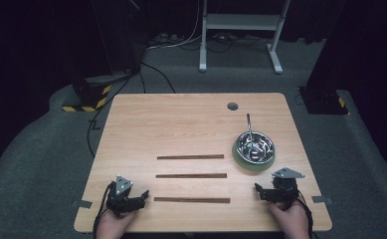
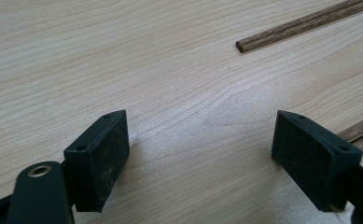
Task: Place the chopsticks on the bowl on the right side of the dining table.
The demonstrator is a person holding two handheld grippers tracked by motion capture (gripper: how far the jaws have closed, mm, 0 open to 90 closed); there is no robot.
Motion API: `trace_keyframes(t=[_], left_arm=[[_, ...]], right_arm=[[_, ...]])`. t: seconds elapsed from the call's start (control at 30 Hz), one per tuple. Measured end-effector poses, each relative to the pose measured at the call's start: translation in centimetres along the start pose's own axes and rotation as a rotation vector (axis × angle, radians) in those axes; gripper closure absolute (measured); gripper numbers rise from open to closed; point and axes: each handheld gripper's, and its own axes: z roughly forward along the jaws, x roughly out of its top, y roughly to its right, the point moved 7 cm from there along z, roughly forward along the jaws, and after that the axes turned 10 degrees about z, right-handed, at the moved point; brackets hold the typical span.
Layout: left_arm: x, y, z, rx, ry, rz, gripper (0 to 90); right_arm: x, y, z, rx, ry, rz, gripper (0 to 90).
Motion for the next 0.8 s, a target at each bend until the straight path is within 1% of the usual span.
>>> trace_keyframes(t=[0.23, 0.4, 0.43, 0.47, 0.67, 0.8], left_arm=[[0.01, -0.07, 0.03, 0.014, 0.004, -0.015, 19.1], [-0.07, -0.09, -0.07, 0.019, -0.001, -0.014, 19.4], [-0.09, -0.13, -0.10, 0.018, -0.002, -0.006, 19.4], [-0.10, -0.09, -0.11, 0.019, -0.002, -0.013, 19.5], [-0.09, -0.10, -0.11, 0.019, -0.002, -0.010, 19.5], [-0.09, -0.11, -0.11, 0.019, -0.002, -0.009, 19.5]], right_arm=[[-0.01, 0.00, -0.01, -0.001, 0.000, 0.000, 9.5], [-0.01, 0.01, -0.01, 0.000, 0.000, 0.000, 9.5], [-0.01, 0.00, -0.01, 0.000, 0.000, 0.000, 9.5], [0.00, 0.01, -0.01, 0.000, 0.000, 0.000, 9.5], [-0.03, 0.05, -0.05, 0.005, 0.000, -0.007, 9.7], [0.00, 0.09, -0.07, 0.004, 0.006, -0.004, 11.9]])
